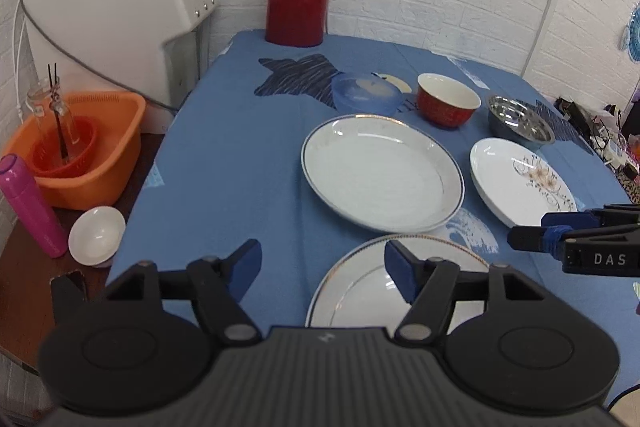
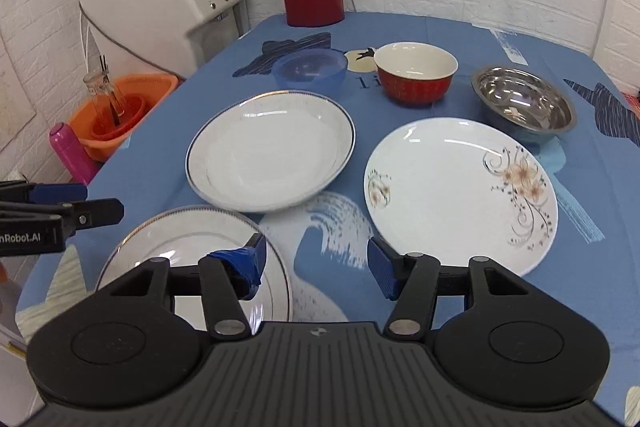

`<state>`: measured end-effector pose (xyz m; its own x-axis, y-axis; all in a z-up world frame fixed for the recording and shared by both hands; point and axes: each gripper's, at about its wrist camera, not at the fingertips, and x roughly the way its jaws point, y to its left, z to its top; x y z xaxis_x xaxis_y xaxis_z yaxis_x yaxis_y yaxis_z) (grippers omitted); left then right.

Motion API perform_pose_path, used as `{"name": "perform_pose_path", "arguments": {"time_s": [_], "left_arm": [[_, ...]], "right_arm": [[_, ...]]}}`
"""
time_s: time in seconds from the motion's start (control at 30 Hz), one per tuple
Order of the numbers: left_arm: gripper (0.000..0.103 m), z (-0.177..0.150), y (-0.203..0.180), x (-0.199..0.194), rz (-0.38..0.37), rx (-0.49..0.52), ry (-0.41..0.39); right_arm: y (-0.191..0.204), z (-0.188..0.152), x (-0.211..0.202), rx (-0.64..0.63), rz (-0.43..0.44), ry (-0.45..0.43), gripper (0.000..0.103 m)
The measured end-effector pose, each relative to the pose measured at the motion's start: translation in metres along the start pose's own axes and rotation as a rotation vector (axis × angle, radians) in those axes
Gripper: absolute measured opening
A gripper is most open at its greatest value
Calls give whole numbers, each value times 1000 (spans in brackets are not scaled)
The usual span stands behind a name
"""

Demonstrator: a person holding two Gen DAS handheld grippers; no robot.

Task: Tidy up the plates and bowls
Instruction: 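Lift and carry the gold-rimmed plate with the right tool toward the smaller white plate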

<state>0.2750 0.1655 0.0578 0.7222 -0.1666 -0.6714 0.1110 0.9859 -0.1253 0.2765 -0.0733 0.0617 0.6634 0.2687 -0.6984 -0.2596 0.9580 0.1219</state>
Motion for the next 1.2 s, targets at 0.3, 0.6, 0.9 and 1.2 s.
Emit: {"name": "perform_pose_path", "arguments": {"time_s": [0.3,0.6,0.9,1.2], "left_arm": [[67,42,24,41,44,-48,29],[67,53,26,65,17,-63,48],[67,57,35,89,37,-60,81],[67,65,34,111,21,-74,103]], "right_arm": [[-2,25,48,135,126,143,42],[8,43,82,93,34,207,42],[11,55,110,61,-19,219,45],[5,71,129,15,-57,166,44]]}}
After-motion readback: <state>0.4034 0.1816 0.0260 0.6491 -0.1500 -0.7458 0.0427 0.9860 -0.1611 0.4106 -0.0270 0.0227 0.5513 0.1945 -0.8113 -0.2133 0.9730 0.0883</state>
